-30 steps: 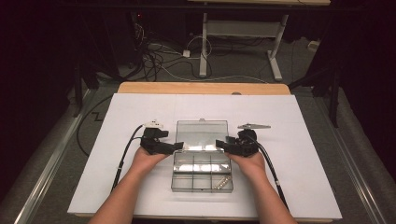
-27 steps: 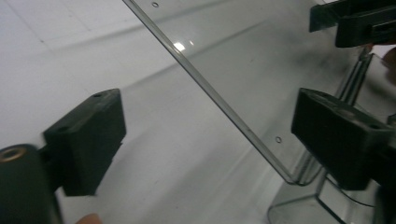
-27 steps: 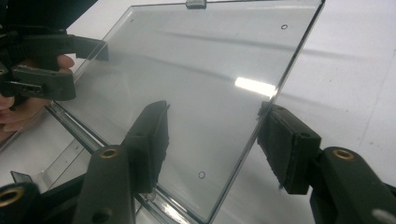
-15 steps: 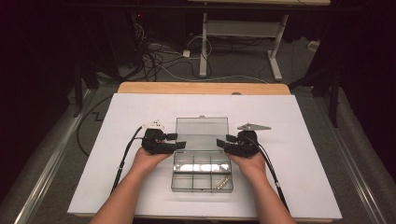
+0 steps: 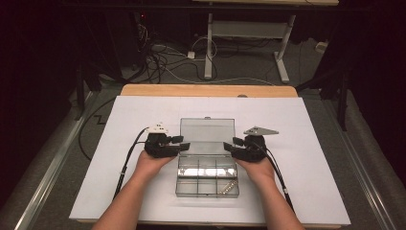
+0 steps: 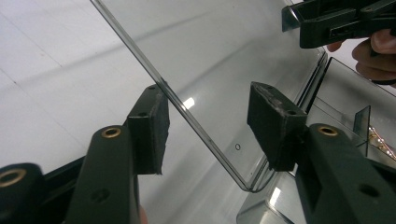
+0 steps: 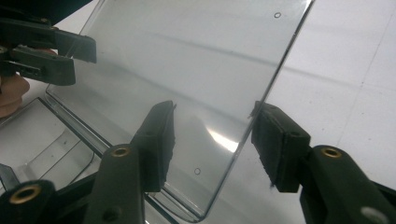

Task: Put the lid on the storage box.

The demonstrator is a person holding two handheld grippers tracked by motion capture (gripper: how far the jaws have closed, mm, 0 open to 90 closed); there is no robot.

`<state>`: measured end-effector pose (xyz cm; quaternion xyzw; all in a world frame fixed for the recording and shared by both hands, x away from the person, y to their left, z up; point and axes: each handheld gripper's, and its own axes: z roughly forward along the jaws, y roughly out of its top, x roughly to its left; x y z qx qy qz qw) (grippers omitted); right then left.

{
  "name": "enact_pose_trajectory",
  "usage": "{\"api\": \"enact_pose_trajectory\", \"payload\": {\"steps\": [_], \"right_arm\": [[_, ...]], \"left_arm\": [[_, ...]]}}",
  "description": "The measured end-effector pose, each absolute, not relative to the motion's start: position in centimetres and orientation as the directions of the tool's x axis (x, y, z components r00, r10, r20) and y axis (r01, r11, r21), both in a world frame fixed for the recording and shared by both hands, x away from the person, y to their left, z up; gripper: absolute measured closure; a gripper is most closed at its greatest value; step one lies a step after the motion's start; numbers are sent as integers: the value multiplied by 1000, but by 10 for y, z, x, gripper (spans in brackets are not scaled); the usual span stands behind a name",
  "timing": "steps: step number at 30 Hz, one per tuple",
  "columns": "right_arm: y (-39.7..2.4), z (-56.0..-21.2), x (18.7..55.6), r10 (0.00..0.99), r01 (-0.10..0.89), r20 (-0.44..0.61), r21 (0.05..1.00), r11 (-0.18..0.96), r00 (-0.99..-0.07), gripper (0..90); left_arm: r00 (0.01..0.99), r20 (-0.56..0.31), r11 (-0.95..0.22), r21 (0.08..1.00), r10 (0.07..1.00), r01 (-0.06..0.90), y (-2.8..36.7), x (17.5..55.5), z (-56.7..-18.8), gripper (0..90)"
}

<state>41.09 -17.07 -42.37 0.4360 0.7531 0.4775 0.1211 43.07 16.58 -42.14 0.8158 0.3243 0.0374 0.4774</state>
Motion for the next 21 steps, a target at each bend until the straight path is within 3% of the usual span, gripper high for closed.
{"api": "enact_pose_trajectory", "payload": {"steps": [21], "right_arm": [[-199,-405,381,749,436,154,879,194,-644,783]], "left_arm": [[803,-153,-343,846,576,408,169,414,-406,648]]}}
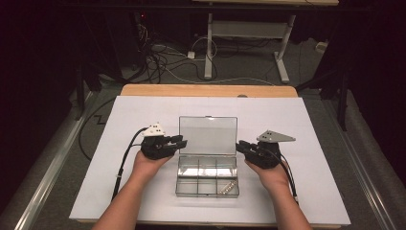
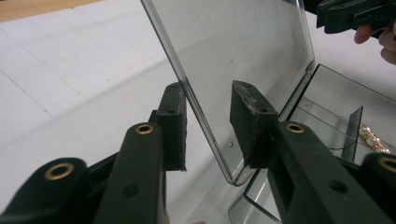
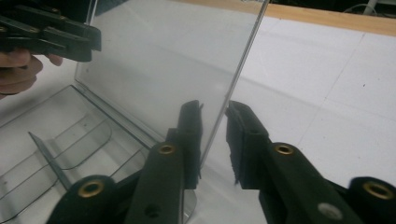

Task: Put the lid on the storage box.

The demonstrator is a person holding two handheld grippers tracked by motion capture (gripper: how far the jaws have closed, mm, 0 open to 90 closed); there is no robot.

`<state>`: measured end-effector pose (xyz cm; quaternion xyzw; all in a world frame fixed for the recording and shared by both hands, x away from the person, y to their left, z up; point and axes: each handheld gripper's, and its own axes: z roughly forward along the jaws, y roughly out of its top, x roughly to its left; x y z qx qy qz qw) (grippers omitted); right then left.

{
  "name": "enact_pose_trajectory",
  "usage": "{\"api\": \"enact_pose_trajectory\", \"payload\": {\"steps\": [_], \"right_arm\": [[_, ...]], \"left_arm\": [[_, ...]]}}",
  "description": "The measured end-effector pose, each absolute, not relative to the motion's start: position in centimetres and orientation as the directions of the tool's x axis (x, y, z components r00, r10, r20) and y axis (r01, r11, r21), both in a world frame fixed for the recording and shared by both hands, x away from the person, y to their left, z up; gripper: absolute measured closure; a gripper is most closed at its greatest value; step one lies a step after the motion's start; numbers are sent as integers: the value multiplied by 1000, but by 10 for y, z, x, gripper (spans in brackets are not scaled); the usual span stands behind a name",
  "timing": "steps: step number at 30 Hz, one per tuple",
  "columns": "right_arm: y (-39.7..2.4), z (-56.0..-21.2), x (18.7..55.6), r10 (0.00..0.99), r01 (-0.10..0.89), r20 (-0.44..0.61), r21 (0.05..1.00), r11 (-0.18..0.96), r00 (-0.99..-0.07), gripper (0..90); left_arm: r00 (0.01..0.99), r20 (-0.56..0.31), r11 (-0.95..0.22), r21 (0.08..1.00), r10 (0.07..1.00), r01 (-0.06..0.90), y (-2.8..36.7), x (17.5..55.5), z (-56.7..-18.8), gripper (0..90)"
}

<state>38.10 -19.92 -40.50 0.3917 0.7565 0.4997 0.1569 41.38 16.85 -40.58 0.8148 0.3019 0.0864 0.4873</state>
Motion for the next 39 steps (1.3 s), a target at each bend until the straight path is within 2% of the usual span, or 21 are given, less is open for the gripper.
{"api": "enact_pose_trajectory", "payload": {"steps": [6,17,39], "right_arm": [[-195,-405,374,738,410,142,891,196,-660,900],[-183,-403,362,716,368,101,901,229,-691,900],[-181,-400,350,707,355,104,909,218,-699,900]], "left_arm": [[807,-127,-346,857,577,382,169,407,-403,669],[814,-86,-360,866,575,347,170,395,-396,692],[821,-56,-358,882,568,307,171,373,-393,692]]}}
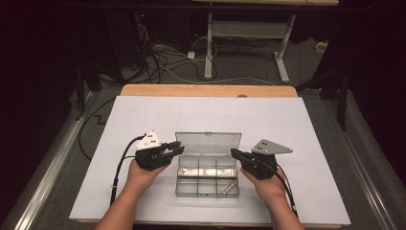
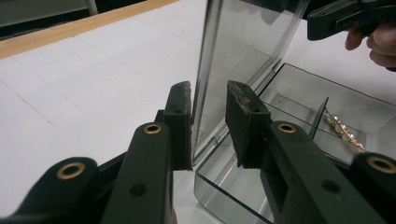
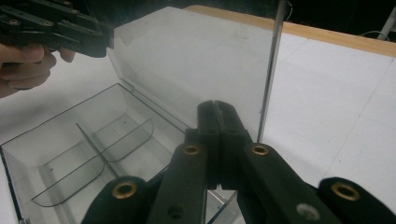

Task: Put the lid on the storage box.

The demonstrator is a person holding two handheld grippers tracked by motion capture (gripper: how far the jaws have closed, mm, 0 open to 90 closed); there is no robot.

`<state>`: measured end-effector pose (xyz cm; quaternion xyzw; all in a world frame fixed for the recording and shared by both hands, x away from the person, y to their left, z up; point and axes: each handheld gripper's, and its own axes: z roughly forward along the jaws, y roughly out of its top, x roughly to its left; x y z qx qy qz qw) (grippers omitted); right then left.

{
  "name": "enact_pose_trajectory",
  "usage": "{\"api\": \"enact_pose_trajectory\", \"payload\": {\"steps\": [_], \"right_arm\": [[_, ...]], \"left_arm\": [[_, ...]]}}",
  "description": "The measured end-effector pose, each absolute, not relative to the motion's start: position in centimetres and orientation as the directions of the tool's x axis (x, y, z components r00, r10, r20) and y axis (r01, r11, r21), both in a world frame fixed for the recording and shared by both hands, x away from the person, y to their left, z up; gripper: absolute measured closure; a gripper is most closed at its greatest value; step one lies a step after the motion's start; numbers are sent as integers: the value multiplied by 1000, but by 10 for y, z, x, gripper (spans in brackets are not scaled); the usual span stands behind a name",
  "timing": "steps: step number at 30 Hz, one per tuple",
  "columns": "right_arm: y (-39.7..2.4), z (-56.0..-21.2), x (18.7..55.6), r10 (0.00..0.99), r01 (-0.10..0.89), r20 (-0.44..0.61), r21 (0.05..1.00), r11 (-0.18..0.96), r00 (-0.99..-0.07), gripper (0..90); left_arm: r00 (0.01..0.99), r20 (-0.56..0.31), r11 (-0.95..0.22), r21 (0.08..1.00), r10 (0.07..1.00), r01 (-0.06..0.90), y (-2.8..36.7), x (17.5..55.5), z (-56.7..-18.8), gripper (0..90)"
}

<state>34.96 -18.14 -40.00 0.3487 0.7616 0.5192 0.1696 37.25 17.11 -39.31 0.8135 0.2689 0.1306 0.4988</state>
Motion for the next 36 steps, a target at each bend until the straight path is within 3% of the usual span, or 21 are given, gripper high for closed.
{"api": "enact_pose_trajectory", "payload": {"steps": [36], "right_arm": [[-182,-405,333,695,353,107,909,222,-711,900]], "left_arm": [[810,-38,-392,861,585,323,177,350,-399,682]]}}
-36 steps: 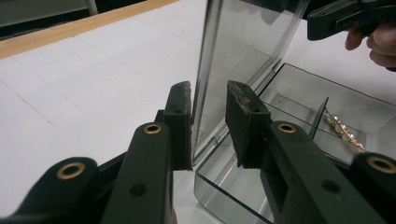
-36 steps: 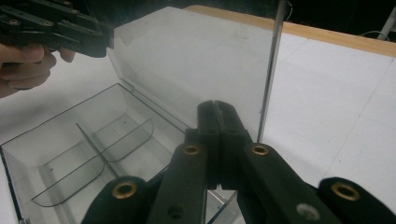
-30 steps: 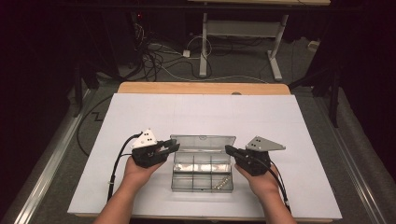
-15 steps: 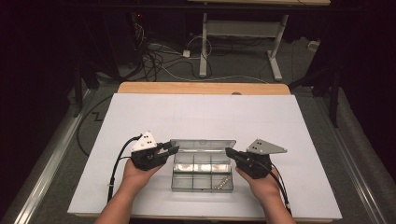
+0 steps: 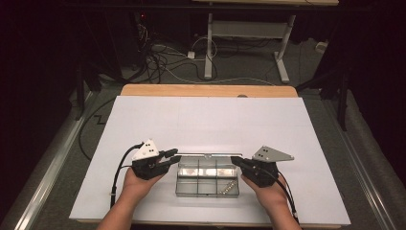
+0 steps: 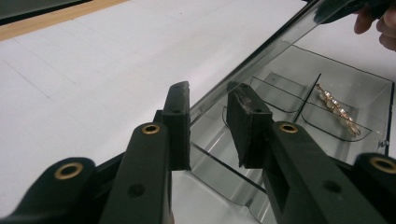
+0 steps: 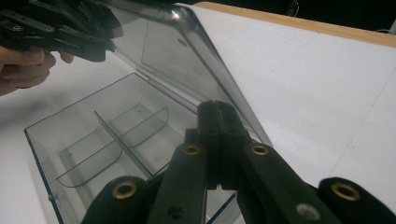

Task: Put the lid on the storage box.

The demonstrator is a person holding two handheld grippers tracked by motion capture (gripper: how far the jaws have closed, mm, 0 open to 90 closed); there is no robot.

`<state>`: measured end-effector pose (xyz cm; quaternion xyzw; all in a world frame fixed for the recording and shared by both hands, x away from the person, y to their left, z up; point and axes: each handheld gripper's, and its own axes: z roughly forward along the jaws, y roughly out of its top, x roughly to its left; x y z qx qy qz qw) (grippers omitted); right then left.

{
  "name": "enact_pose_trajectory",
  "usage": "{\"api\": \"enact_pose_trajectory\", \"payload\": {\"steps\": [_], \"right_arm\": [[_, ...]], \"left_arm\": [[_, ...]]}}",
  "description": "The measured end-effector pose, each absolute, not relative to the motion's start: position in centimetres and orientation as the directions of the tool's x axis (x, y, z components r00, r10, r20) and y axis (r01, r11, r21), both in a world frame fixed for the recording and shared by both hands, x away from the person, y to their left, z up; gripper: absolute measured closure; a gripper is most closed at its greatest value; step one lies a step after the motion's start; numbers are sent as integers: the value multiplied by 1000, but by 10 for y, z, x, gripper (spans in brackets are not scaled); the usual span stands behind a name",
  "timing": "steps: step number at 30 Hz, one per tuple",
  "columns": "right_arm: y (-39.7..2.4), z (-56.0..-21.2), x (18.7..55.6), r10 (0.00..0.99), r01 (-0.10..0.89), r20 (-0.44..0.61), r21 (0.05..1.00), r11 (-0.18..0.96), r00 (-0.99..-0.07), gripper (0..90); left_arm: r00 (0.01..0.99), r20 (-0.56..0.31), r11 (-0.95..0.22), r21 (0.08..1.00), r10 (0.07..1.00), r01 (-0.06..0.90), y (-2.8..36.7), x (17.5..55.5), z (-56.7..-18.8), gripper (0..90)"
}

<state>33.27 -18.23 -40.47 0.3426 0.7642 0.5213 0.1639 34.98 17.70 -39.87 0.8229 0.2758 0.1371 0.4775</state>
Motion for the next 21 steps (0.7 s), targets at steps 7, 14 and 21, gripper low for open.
{"api": "enact_pose_trajectory", "payload": {"steps": [7,14,21], "right_arm": [[-182,-407,328,695,350,101,909,226,-712,900],[-183,-414,322,691,353,110,909,220,-714,900],[-183,-416,316,688,344,101,912,225,-718,900]], "left_arm": [[791,-74,-388,841,608,377,188,341,-409,682],[777,-146,-376,811,612,448,194,334,-416,755],[814,-126,-417,808,568,416,184,325,-415,876]]}}
